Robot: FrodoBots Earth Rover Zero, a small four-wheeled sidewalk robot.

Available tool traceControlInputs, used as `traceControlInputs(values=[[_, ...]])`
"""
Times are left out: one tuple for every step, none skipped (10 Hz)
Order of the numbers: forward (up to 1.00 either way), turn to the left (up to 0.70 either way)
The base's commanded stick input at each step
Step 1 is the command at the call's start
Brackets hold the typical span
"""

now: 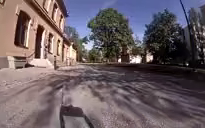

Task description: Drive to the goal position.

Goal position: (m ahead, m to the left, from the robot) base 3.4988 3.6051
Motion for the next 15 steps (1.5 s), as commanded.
traceControlInputs(values=[[0.85, 0.00], [0.85, 0.00], [0.85, 0.00], [0.85, 0.00], [0.85, 0.00], [0.85, 0.00], [0.85, 0.00], [0.85, 0.00], [0.85, 0.00], [0.85, 0.25], [0.85, 0.32], [0.85, 0.34], [0.85, 0.34], [0.85, 0.34], [0.85, 0.34]])
